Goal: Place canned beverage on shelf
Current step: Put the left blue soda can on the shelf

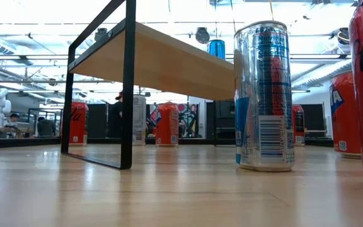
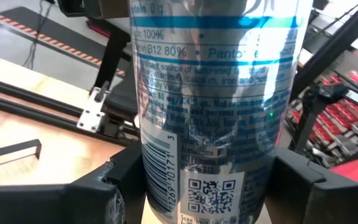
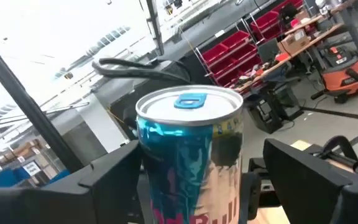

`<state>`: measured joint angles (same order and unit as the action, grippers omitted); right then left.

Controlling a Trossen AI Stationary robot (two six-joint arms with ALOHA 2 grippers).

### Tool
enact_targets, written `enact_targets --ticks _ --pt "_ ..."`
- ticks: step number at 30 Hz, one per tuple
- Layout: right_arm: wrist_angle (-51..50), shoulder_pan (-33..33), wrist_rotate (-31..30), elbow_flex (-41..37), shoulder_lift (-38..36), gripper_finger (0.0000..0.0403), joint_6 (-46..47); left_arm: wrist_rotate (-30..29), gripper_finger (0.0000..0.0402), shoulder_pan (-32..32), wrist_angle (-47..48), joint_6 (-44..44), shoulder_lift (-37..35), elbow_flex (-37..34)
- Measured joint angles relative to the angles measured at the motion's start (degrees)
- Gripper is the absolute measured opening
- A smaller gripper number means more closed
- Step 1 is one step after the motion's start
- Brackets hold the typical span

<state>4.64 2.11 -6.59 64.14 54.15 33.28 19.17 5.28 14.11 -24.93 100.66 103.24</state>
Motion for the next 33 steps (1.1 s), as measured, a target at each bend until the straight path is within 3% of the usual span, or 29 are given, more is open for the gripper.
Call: enact_targets --ticks 17,26,33 --pt "-0.2 0.9 -0.7 0.0 0.6 0.0312 0.5 0.5 0.0237 1.1 2.9 2.8 0.5 0.0" --pt "0.0 0.9 -0.7 0.0 1.2 0.0269 -0.1 -0.1 0.0237 1.1 3.4 2.8 0.5 0.0" --pt "1.1 0.9 -0.1 0.0 2.4 0.0267 -1.1 -0.7 0.0237 1.1 3.5 2.8 0.5 0.0"
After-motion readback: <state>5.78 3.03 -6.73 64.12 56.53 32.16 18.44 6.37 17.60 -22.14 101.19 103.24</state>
